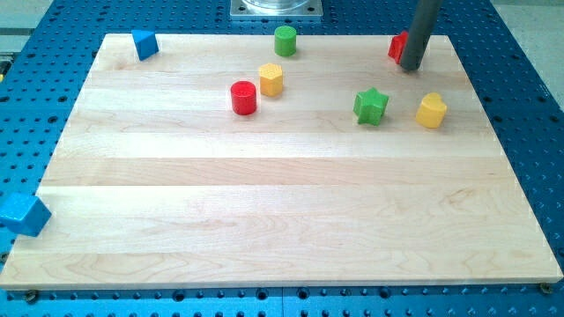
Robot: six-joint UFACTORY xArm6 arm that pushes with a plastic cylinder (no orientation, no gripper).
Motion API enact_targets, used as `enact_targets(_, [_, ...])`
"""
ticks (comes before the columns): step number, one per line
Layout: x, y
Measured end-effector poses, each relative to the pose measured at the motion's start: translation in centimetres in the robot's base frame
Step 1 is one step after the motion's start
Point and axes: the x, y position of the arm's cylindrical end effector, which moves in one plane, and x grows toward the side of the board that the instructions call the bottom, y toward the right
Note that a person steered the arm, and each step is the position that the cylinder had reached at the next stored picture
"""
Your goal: Move the heart left center of the board
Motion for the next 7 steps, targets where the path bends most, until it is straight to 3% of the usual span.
enact_targets(2, [1.4, -1.2])
enact_targets(4, [2.9, -8.2])
enact_targets(5, [4.4, -4.6])
enact_targets(6, [4.4, 3.1])
enact_targets(7, [9.6, 5.1])
